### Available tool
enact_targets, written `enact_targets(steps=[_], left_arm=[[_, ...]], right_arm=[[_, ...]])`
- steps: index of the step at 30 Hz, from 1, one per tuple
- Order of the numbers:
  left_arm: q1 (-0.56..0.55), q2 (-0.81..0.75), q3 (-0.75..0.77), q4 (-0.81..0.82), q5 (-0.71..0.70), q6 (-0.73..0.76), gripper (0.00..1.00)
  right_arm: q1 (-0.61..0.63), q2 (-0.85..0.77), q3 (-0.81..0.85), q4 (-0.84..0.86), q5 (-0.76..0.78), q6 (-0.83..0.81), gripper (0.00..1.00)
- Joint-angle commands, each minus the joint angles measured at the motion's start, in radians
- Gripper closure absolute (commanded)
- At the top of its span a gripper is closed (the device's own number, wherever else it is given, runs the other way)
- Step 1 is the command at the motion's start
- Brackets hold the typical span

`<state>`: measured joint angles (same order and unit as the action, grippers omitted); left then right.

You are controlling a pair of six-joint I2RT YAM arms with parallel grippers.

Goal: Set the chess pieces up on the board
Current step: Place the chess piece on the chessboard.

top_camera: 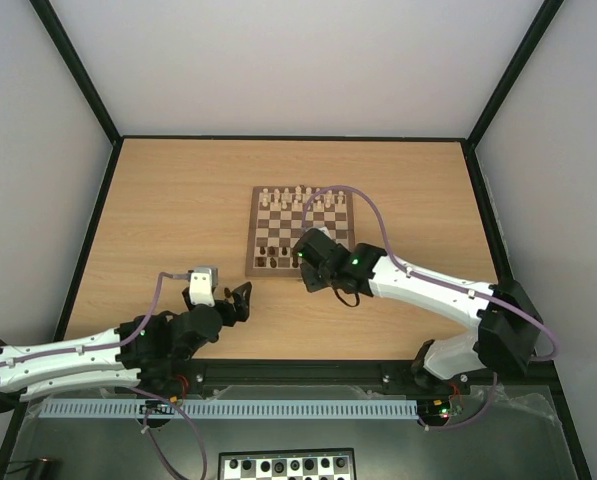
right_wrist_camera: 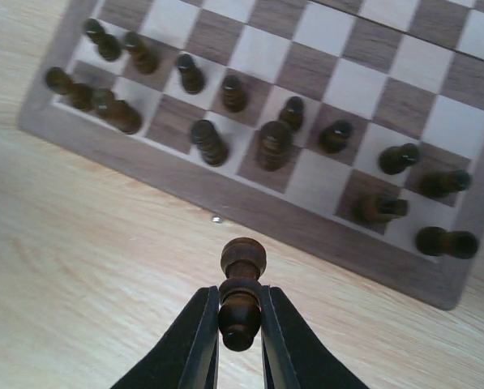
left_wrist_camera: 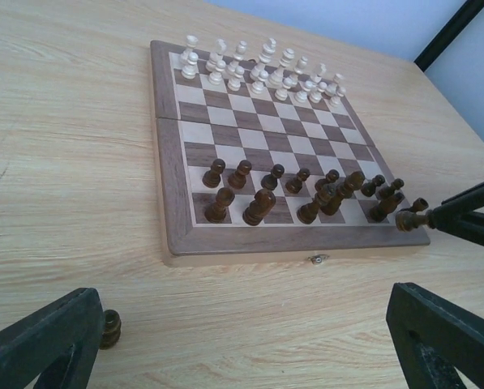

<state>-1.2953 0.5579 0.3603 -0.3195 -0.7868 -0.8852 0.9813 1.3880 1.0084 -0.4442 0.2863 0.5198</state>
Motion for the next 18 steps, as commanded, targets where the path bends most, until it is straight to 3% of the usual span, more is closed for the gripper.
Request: enact_targets(steps=[1,18], left_arm=[[0.008,-0.023,0.025,-0.034,-0.032,-0.007,0.00],[0.007,-0.059,0.020,-0.056,-0.041,-0.017,0.01]], right_arm=[[-0.020,0.033,0.036,-0.118,0.127,0.002,0.84],[-0.075,0.167,0.079,-0.054,0.128,-0.023,0.84]])
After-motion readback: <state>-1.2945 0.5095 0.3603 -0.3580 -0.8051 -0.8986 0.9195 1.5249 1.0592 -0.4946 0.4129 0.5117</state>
